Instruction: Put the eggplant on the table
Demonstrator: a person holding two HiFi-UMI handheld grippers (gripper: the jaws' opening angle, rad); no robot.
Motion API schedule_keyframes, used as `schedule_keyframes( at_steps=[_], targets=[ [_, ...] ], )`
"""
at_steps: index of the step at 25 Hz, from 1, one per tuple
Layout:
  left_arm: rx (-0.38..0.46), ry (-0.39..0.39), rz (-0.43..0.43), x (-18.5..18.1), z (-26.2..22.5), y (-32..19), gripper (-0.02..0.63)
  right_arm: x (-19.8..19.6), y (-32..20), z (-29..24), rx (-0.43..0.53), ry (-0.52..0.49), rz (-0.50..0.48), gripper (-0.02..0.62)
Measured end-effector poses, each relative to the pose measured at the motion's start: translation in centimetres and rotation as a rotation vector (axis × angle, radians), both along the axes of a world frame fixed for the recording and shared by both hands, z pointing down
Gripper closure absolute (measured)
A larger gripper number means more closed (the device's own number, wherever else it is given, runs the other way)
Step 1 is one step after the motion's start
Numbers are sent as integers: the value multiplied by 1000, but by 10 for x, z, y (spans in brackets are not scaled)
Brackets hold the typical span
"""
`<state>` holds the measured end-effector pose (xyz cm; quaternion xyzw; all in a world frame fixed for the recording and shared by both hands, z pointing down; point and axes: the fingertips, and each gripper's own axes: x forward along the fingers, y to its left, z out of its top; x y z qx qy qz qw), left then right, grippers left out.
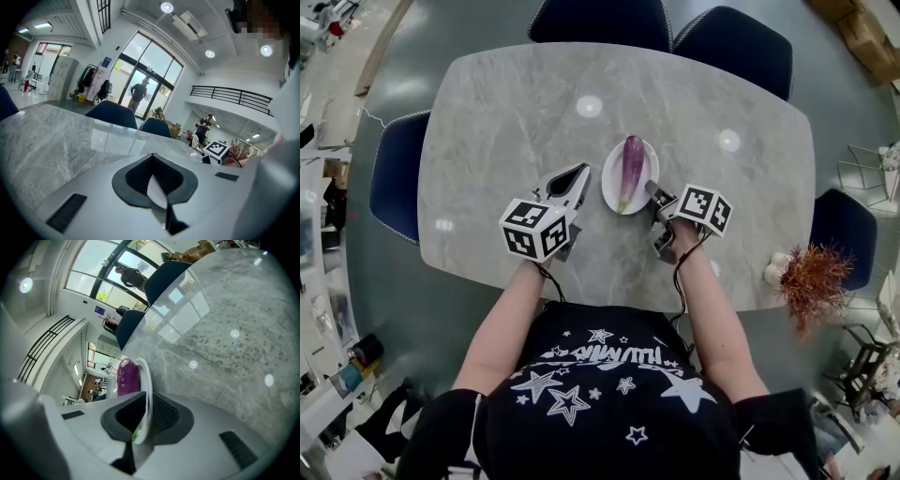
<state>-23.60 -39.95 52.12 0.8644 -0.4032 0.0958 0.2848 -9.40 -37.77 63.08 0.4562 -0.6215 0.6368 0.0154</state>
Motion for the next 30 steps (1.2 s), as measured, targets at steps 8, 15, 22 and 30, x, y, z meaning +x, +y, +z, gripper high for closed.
schedule_keyframes(
  at_steps=[8,15,22,30],
  targets=[
    [12,11,-6,-8,-7,2,598,6,4,2,-9,75,-4,566],
    [26,31,1,-20,-16,5,598,16,7,-8,10,126,62,567],
    [47,43,47,-20,-23,10,598,22,9,-28,79,169,129,568],
    [59,59,118,-30,-27,17,598,6,11,-56,143,191,162,569]
  ],
)
